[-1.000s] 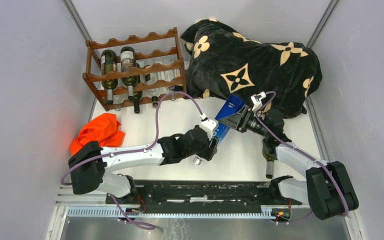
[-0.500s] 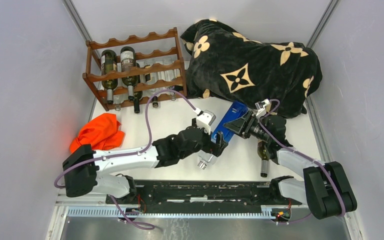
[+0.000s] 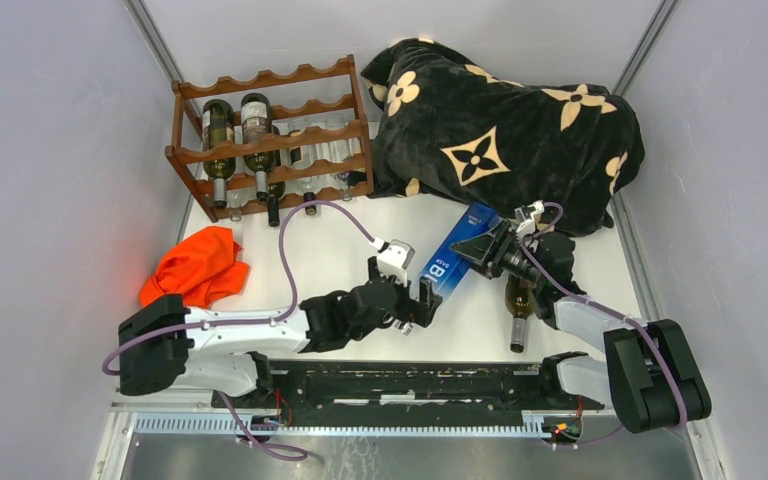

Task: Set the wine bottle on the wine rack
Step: Pick up the wine bottle from the center of the board, then place the wine bottle in the wine rack.

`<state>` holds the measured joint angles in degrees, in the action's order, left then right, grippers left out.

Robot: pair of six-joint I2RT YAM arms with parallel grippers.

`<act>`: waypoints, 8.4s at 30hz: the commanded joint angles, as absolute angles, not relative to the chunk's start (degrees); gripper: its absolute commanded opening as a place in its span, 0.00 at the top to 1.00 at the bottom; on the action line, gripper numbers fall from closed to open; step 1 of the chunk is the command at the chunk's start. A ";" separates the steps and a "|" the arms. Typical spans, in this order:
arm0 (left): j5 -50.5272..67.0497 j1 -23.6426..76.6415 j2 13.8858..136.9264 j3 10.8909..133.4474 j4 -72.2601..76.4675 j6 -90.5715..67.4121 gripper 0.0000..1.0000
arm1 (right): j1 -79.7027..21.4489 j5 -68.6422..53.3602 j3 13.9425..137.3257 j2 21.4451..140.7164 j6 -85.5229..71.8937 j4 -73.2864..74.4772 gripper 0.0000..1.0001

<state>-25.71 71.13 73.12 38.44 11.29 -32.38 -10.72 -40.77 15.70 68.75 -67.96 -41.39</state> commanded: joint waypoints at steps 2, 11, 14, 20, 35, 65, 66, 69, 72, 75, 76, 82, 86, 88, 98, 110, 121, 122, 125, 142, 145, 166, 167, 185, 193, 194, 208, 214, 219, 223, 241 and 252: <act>-29.96 72.77 69.17 34.70 18.65 -37.39 0.00 | -9.88 -43.03 17.23 68.06 -73.27 -54.31 1.00; -37.77 77.29 75.63 37.25 22.62 -35.25 0.01 | -9.25 -43.41 16.73 68.05 -74.32 -55.17 1.00; -38.31 77.44 76.90 36.97 23.69 -35.48 0.04 | -8.55 -44.00 16.45 68.16 -75.32 -55.95 1.00; -37.23 77.61 78.12 35.62 26.54 -35.64 0.11 | -8.16 -44.45 16.17 68.25 -76.02 -56.78 1.00; -37.37 77.52 81.74 38.11 25.81 -33.85 0.58 | -8.17 -44.56 16.08 68.33 -75.97 -56.62 0.99; -49.47 75.15 51.34 36.17 -2.00 -30.83 0.98 | -8.13 -47.46 21.39 65.14 -57.38 -45.20 0.02; -49.74 74.93 49.86 36.80 -5.26 -31.63 0.98 | -8.09 -47.40 21.56 65.01 -56.16 -44.63 0.02; -50.82 74.40 45.62 38.75 -14.42 -34.78 0.98 | -8.16 -47.46 21.84 64.91 -52.58 -44.08 0.02; -51.95 74.03 42.59 41.18 -23.24 -37.79 0.98 | -8.10 -47.72 21.97 64.86 -49.64 -43.68 0.02; -54.28 73.92 40.99 44.32 -29.82 -39.32 0.98 | -8.02 -48.12 22.39 65.03 -47.58 -43.30 0.02; -55.21 73.92 40.70 45.35 -31.61 -39.60 0.98 | -8.05 -48.25 22.55 65.12 -46.83 -42.89 0.02; -57.47 70.73 42.47 52.47 -39.49 -39.11 0.98 | -7.96 -52.79 23.96 66.71 -37.42 -40.88 0.02; -48.05 60.20 46.76 55.73 -40.07 -34.34 0.98 | -7.98 -55.40 25.58 68.20 -34.11 -38.46 0.02; -42.72 53.91 48.11 56.15 -38.70 -31.94 0.98 | -7.96 -55.55 26.33 68.39 -32.27 -36.39 0.02; -37.00 42.87 47.12 55.30 -31.57 -25.65 0.98 | -7.49 -55.80 27.36 68.54 -29.64 -33.40 0.02; -29.83 32.73 48.94 54.27 -24.29 -23.12 0.98 | -7.41 -56.60 27.81 68.30 -29.32 -32.81 0.02; -23.49 25.55 51.64 53.72 -20.32 -21.78 0.98 | -7.37 -56.78 27.95 67.95 -29.12 -32.43 0.02; -23.07 25.02 51.80 53.66 -20.00 -21.72 0.98 | -7.37 -56.78 27.95 67.93 -29.16 -32.43 0.02; -22.23 23.55 52.07 53.36 -18.66 -21.09 0.98 | -7.32 -56.93 27.95 68.01 -29.11 -32.36 0.02; -19.99 19.78 57.70 51.33 -4.32 -17.53 0.98 | -7.25 -57.39 28.21 68.54 -29.19 -32.34 0.02; -20.02 19.44 59.53 51.97 -2.56 -17.13 0.98 | -7.26 -57.57 28.21 68.54 -29.29 -32.26 0.02; -19.14 15.60 73.48 58.96 7.40 -15.92 0.98 | -7.29 -58.44 28.48 68.64 -29.89 -32.26 0.02; -19.16 15.40 73.96 59.05 7.84 -15.93 0.98 | -7.25 -58.45 28.48 68.65 -29.89 -32.26 0.02; -21.40 14.24 78.83 60.79 13.33 -15.06 0.98 | -7.26 -58.54 28.39 68.63 -30.02 -32.34 0.02; -21.48 14.15 80.33 62.61 14.47 -14.52 0.98 | -7.26 -58.53 28.43 68.51 -29.88 -32.34 0.02; -21.57 14.15 80.38 62.66 14.72 -14.39 0.98 | -7.22 -58.54 28.42 68.46 -29.90 -32.34 0.02; -22.68 14.06 82.65 64.40 17.19 -13.89 0.98 | -7.31 -58.80 28.42 68.47 -29.89 -32.34 0.02; -22.15 14.06 83.87 64.46 18.61 -13.99 0.98 | -7.39 -59.24 28.57 68.55 -30.07 -32.34 0.02; -22.21 14.06 84.78 64.18 19.41 -13.33 0.98 | -7.22 -59.59 28.66 69.34 -30.39 -32.61 0.02; -22.24 14.06 85.04 63.60 20.35 -12.86 0.98 | -7.23 -59.50 28.61 69.30 -30.13 -32.61 0.02; -21.36 14.06 86.28 63.98 23.28 -12.81 0.98 | -7.31 -59.28 28.22 69.27 -29.31 -32.78 0.02; -22.23 13.81 87.23 65.13 23.66 -12.43 0.98 | -7.29 -59.33 28.12 68.04 -29.34 -32.78 0.02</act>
